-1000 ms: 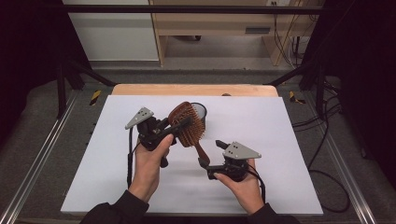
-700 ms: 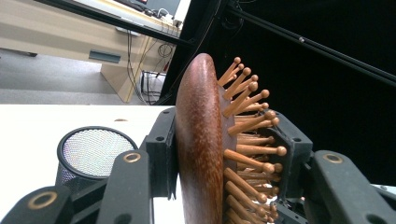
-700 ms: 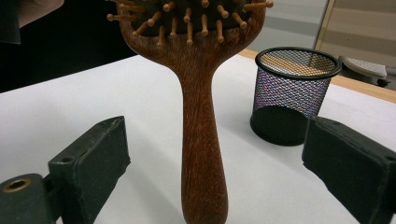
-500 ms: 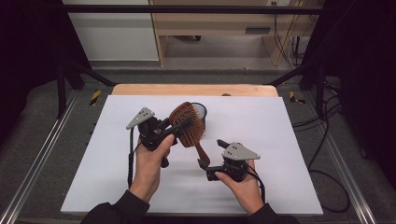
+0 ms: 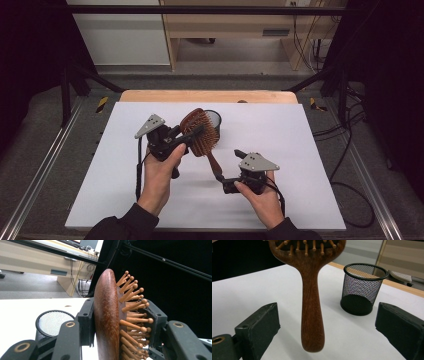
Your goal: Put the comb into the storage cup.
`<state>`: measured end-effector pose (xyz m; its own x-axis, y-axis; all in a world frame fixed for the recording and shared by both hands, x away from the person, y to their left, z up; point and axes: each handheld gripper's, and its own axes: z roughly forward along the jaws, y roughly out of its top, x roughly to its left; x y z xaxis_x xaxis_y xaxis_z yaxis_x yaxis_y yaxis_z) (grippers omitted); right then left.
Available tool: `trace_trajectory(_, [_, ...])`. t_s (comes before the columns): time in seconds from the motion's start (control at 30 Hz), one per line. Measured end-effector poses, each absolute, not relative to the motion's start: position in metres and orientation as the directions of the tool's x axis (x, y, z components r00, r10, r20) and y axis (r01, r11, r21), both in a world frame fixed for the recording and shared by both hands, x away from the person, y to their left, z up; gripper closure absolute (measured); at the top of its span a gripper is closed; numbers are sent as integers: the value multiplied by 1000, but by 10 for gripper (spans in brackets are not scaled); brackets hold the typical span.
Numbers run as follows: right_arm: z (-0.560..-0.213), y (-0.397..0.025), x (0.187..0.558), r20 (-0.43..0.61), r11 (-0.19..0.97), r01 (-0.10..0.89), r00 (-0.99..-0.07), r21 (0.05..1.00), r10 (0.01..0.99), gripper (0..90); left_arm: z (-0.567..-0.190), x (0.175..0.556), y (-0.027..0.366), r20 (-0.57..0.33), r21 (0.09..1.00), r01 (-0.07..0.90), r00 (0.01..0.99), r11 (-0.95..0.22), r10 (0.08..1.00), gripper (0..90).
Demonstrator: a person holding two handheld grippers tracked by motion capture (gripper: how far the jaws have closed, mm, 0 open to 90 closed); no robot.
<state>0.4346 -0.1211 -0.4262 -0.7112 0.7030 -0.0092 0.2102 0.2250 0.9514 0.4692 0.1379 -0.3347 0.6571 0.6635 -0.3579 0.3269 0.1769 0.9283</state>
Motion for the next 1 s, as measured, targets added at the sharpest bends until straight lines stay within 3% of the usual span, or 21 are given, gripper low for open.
trace_trajectory(0.37, [-424, -145, 436, 7, 222, 238, -696, 946, 718, 74, -321, 471, 143, -326, 940, 298, 652, 163, 685, 513])
trace_trajectory(1.0, [-430, -219, 424, 63, 126, 284, -574, 951, 816, 62, -292, 480, 146, -303, 951, 256, 655, 174, 692, 517])
